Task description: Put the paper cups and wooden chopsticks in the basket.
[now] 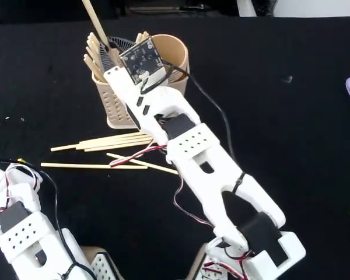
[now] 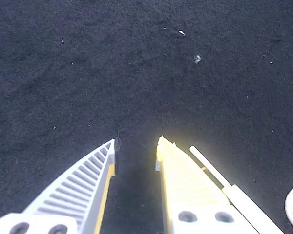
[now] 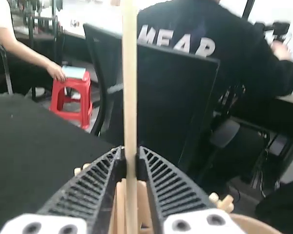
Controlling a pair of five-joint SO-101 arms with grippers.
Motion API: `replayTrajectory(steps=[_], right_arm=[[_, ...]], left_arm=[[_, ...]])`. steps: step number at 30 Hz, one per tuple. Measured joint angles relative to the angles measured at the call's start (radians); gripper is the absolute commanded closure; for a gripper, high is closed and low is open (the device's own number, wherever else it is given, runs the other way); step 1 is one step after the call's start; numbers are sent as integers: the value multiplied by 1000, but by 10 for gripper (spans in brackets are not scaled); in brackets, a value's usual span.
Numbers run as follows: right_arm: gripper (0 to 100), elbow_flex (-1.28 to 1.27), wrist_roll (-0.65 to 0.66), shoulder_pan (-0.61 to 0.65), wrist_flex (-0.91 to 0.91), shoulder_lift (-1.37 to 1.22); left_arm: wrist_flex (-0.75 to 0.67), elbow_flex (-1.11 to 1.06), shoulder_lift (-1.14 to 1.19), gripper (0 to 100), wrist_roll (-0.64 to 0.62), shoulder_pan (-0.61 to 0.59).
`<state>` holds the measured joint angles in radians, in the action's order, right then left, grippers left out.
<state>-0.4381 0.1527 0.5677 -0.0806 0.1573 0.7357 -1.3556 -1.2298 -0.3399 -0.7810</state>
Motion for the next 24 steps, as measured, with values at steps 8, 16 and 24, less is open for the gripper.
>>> replayTrajectory(steps=[8, 16, 24], right_arm=[[900, 78, -2, 0, 110, 2], [900, 144, -2, 0, 508, 313], [900, 0, 0, -247, 1151, 819]], left_arm=[[0, 0, 0, 852, 0, 0], [0, 0, 0, 852, 0, 0], [54, 9, 0, 851, 176, 153]])
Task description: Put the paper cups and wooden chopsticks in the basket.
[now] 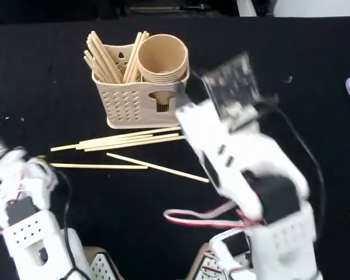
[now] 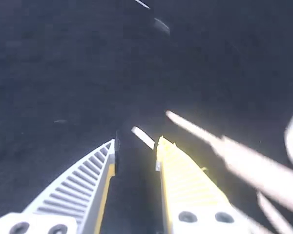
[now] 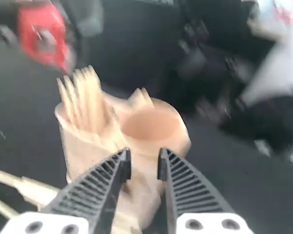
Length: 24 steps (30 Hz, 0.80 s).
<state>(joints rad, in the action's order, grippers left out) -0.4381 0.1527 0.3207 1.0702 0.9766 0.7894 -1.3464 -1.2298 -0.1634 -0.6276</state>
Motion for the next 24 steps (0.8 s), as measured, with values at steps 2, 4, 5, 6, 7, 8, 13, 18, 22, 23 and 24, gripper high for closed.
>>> replayTrajectory(steps=[2, 4, 5, 6, 7, 8, 13, 18, 22, 23, 24], right_arm=[[899, -101, -2, -117, 58, 95], [899, -218, -2, -224, 86, 169], [899, -278, 0, -270, 89, 196], [899, -336, 0, -318, 89, 221], [899, -397, -2, -353, 89, 239], [899, -460, -2, -379, 89, 252], [899, -732, -2, -399, -25, 265], [899, -931, -3, -393, -206, 267], [899, -1016, -6, -387, -276, 267], [899, -1033, -6, -387, -288, 267], [899, -1046, -8, -387, -301, 267]], left_arm=[[71, 35, 0, 851, 107, 100], [155, 77, 0, 850, 212, 206], [203, 97, 0, 850, 262, 252], [245, 114, 0, 841, 310, 295], [285, 127, 0, 820, 351, 333], [319, 140, 0, 791, 388, 364], [391, 152, 0, 734, 552, 410], [351, 152, 3, 734, 571, 387], [267, 172, 89, 734, 394, 353], [241, 178, 130, 734, 354, 353], [213, 189, 175, 734, 316, 354]])
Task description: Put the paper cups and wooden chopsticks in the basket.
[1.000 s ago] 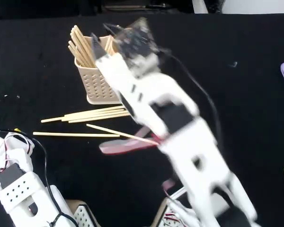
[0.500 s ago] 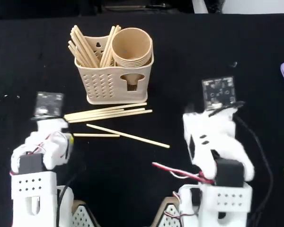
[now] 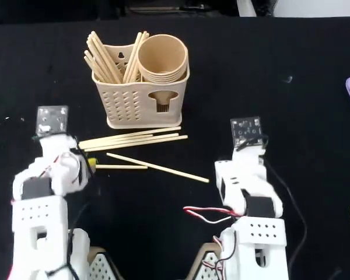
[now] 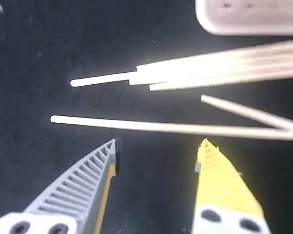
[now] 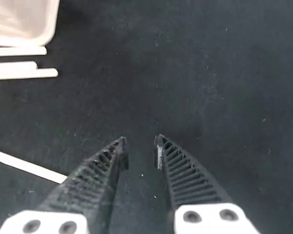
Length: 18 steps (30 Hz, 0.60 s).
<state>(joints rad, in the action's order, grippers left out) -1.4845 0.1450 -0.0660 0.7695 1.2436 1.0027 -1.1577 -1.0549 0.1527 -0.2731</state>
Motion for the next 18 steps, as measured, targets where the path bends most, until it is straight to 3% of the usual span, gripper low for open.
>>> replayTrajectory(steps=[10, 15, 18], right_arm=[[900, -35, 0, 0, -38, 0], [900, -40, 0, 0, -38, 0], [900, -40, 0, 0, -38, 0]], left_arm=[[-49, 394, 574, 734, -321, -23], [-61, 575, 802, 734, -345, -26], [-61, 695, 937, 734, -290, -26]])
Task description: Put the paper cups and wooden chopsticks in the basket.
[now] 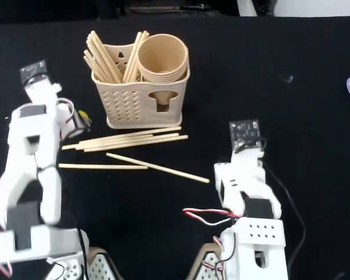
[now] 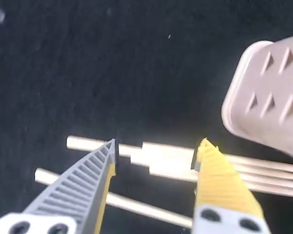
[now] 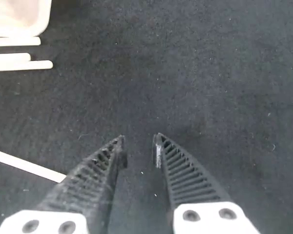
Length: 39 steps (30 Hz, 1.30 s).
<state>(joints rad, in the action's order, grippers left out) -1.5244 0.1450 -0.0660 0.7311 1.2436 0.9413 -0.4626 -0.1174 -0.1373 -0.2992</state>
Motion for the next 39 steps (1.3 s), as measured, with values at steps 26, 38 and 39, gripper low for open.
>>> replayTrajectory(steps=[26, 38, 39], right_arm=[[900, -20, 0, 0, -15, 0], [900, -20, 0, 0, -18, 0], [900, -20, 0, 0, -18, 0]], left_arm=[[206, 218, 305, 734, 493, -40], [94, 269, 296, 734, 316, -63], [89, 258, 311, 734, 315, -43]])
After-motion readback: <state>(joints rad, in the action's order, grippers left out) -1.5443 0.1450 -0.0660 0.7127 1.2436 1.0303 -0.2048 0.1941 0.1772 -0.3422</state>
